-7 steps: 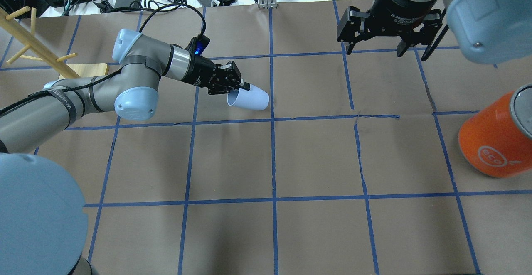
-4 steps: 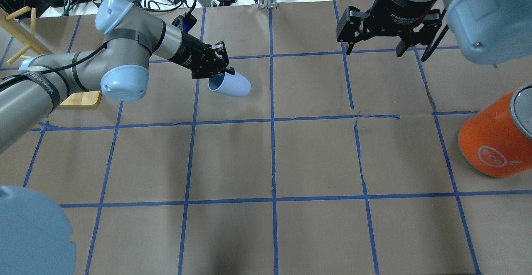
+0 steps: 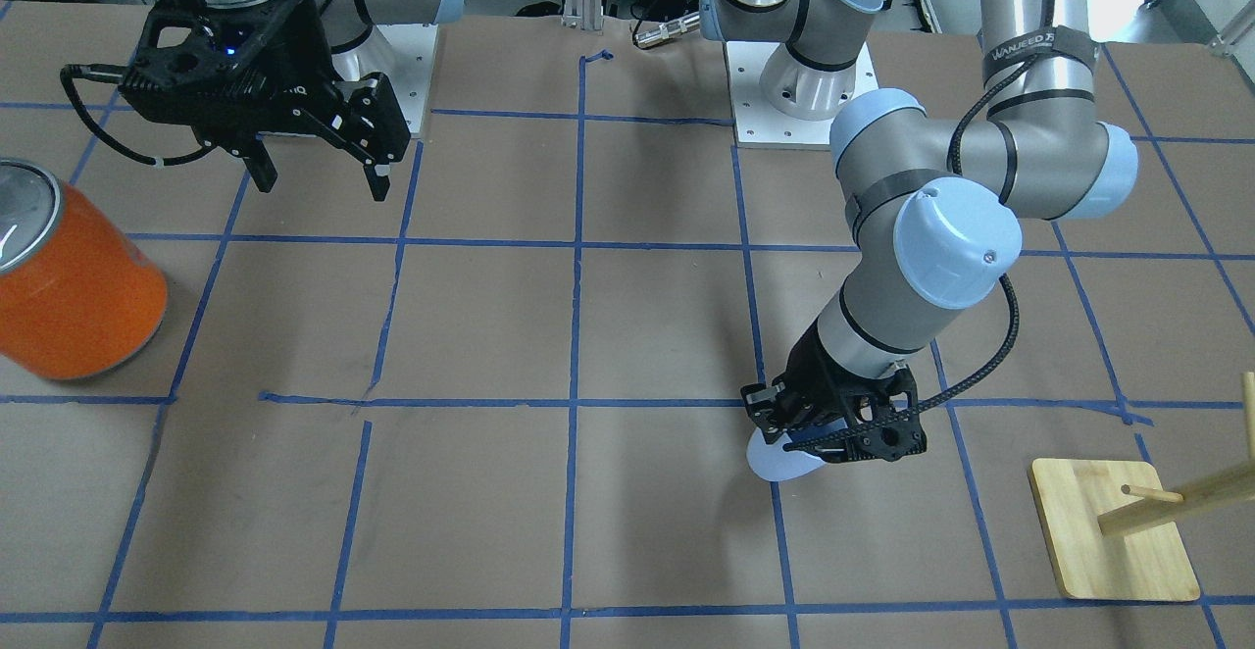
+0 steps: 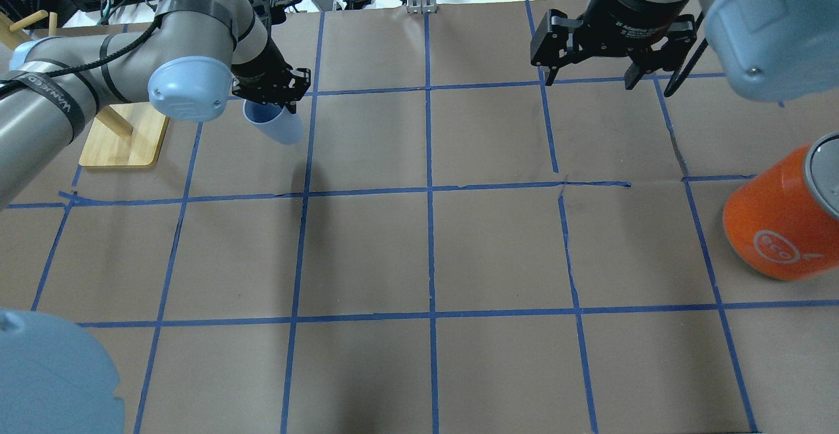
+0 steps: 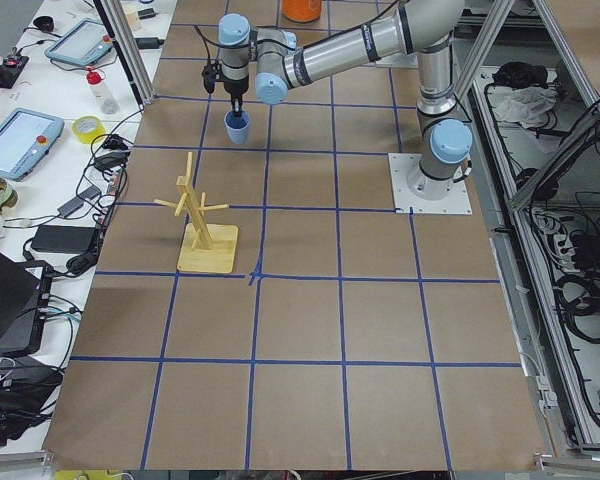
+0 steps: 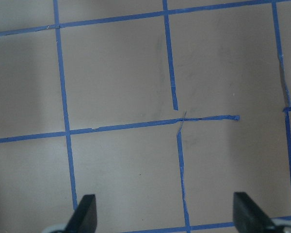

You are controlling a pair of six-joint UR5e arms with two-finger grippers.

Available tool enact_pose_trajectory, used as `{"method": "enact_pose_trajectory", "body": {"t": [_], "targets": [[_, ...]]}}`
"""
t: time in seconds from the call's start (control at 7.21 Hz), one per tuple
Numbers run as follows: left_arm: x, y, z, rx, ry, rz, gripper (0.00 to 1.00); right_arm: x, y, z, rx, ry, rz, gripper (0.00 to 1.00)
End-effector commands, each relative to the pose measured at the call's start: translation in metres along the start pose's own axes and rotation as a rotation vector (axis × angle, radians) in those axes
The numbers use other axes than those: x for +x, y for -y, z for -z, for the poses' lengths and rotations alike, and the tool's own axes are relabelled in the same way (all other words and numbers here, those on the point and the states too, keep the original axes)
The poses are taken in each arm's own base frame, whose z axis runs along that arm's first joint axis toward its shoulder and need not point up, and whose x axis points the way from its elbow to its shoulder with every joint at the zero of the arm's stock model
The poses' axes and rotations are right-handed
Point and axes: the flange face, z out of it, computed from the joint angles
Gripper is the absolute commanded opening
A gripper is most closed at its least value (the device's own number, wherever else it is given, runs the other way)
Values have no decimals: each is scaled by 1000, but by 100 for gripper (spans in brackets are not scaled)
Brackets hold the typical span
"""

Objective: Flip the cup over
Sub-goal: 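Lift and rotate the cup with the left gripper, setting it upright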

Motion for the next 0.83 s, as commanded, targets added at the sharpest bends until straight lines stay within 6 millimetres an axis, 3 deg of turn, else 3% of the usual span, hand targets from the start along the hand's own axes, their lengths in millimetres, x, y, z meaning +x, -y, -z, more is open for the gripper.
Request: {"method": "enact_pose_trajectory", "body": {"t": [0.0, 0.14, 0.28, 0.69], "targets": [[-14, 23, -9, -1, 73, -135, 0, -1, 0, -1, -2, 1, 2, 100], [-29, 33, -31, -21, 79, -113, 0, 0, 0, -1, -1, 0, 0, 100], [-32, 38, -44, -36, 73, -108, 0, 0, 0, -1, -1, 0, 0, 100], [-40, 37, -55, -54, 70, -107, 0, -1, 0, -2, -3, 0, 2, 100]]}}
